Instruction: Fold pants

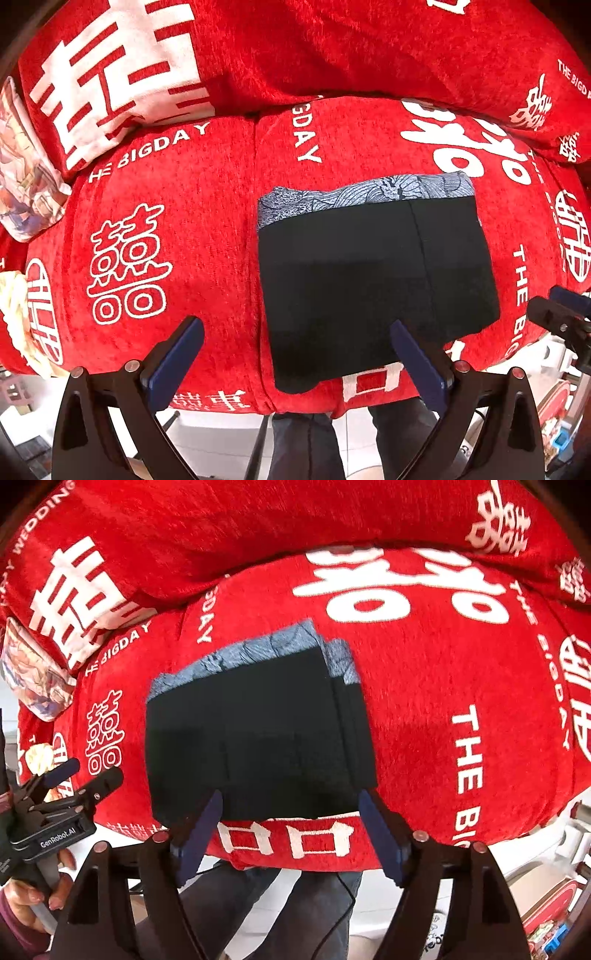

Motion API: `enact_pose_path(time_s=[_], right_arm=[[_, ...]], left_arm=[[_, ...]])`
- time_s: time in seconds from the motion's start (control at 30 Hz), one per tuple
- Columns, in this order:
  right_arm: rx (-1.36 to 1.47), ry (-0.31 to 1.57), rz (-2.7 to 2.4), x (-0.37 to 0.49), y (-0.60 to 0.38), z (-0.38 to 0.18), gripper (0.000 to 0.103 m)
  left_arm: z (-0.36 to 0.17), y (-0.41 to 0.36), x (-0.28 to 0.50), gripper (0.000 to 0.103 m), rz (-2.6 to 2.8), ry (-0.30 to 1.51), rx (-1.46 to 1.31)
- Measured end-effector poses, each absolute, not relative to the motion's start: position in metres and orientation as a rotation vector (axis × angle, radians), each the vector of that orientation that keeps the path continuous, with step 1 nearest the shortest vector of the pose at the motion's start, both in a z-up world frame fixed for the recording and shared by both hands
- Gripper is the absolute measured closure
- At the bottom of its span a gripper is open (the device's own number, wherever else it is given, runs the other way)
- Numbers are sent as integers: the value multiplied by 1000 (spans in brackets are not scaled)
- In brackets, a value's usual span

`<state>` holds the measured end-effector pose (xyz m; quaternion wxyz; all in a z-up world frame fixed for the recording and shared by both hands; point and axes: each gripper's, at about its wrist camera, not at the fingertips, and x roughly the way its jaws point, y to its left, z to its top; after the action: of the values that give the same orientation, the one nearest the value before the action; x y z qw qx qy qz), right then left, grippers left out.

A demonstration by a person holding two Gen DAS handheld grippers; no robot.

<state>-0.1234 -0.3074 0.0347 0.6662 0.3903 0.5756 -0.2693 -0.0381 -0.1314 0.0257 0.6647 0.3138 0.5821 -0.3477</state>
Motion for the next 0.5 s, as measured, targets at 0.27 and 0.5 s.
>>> enact_pose_path(time_s=[0.27,0.5], right_arm=[[734,1283,-721,-118,-286,64,0],[798,1285,-792,-130,-277,78,0]], left_arm=[[38,-128,-38,1,-847,1288,724],[42,-120,-36,1,-865,1212,790]])
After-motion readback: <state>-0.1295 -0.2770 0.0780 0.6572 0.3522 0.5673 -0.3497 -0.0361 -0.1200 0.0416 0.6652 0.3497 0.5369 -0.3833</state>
